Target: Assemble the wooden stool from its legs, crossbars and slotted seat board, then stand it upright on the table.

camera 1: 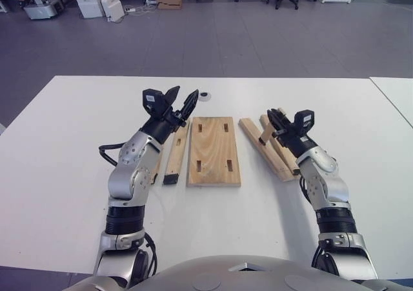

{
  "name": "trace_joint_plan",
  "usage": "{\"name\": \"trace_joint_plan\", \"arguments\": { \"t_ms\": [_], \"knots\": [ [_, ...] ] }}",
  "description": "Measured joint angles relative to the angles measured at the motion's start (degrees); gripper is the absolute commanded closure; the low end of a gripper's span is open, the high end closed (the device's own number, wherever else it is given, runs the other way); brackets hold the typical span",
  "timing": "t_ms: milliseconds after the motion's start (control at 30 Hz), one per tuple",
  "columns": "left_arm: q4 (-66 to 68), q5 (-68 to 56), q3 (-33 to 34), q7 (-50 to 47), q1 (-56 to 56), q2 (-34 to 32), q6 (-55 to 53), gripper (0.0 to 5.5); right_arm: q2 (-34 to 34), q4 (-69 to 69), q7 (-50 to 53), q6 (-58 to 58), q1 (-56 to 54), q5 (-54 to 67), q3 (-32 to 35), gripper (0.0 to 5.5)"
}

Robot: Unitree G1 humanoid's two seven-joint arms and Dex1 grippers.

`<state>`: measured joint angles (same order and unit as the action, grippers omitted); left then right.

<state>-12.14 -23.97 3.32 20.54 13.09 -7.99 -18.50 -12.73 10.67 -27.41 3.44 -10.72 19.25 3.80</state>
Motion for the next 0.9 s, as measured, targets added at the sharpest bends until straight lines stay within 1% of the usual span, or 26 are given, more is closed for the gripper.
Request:
{"name": "trace_joint_plan", "arguments": {
  "t_ms": [200,333,367,433,500,600,767,900],
  "knots": [
    [0.34,1.59,-1.05,-0.02,-0.57,-0.54,0.0,2.32,-0.53,6.75,-3.34,-9.93,-0.35,-1.1,-1.53,5.09],
    [1.0,2.24,-1.36,-0.22,-0.71,-0.89,0.01,2.32,-2.54,5.39,-5.81,-9.59,0.04,-0.5,-1.14,5.09],
    [1.18,2.27,-1.35,-0.35,-0.71,-0.89,0.01,2.32,-2.92,3.63,-6.27,-8.42,0.13,0.21,-0.89,4.72],
    [1.87,2.35,-1.39,-0.8,-0.7,-0.74,0.1,2.32,-4.31,2.04,-7.32,-2.94,0.57,1.27,-0.59,4.37],
    [2.82,2.9,-1.6,-1.13,-0.69,-0.46,0.27,2.32,-5.03,1.74,-8.03,-0.12,0.68,1.24,-0.61,3.94],
    [3.23,3.73,-1.91,-1.19,-0.57,0.05,1.28,2.32,-8.49,0.79,-8.12,5.57,0.74,-2.06,-2.52,3.26],
    [4.78,4.4,-1.4,-1.2,-0.28,-0.04,2.6,2.32,-10.37,-5.05,-3.57,18.27,2.93,-5.68,-4.13,2.17],
    [4.85,4.85,-2.15,-1.2,-0.29,0.11,2.87,2.32,-11.74,-8.61,-3.26,24.02,3.83,-6.25,-4.81,2.12]
  ]
}}
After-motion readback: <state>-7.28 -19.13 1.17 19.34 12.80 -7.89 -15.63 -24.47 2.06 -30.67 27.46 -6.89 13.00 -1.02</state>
